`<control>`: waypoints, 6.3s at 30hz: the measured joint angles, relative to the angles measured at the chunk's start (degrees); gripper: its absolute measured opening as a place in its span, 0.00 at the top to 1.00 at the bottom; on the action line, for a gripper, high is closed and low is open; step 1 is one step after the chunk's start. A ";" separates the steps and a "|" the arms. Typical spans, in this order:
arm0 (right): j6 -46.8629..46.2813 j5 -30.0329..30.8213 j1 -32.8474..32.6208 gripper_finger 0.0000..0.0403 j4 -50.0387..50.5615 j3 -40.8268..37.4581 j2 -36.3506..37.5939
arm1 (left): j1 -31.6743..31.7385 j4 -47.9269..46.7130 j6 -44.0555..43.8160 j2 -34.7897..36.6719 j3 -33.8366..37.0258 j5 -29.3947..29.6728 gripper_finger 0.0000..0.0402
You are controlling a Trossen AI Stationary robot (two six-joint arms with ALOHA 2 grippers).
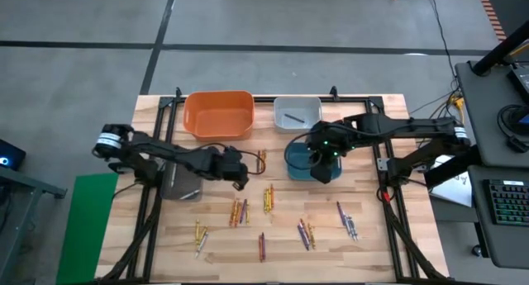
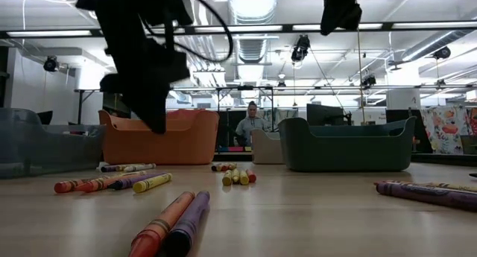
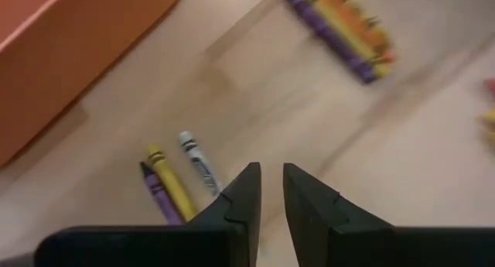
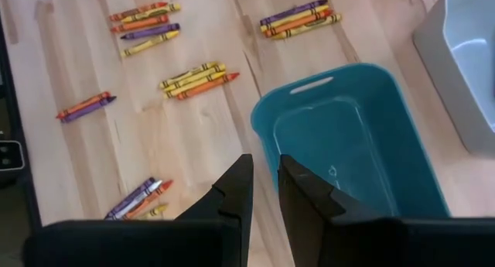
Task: Sort crayons
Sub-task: Put the white crayon into the black bin, then put the violet crayon into the gray bin
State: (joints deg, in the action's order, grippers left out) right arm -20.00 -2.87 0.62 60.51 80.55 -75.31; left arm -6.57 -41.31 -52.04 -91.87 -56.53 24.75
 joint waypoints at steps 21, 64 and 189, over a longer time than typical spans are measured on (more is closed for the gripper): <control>0.74 -0.02 0.00 0.87 0.22 0.15 -2.07 | 2.37 -2.84 -2.59 -4.49 0.71 2.21 0.77; 0.52 -0.02 -0.02 0.87 0.07 0.13 -2.07 | 2.24 12.97 -5.22 -4.44 10.83 2.87 0.82; -67.47 4.05 -32.10 0.64 0.81 -19.02 -20.03 | -14.90 13.26 45.91 20.65 -0.79 21.31 0.83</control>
State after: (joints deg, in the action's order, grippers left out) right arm -87.47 1.17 -31.48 61.32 61.53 -95.35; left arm -21.47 -28.05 -6.13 -71.22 -57.32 46.06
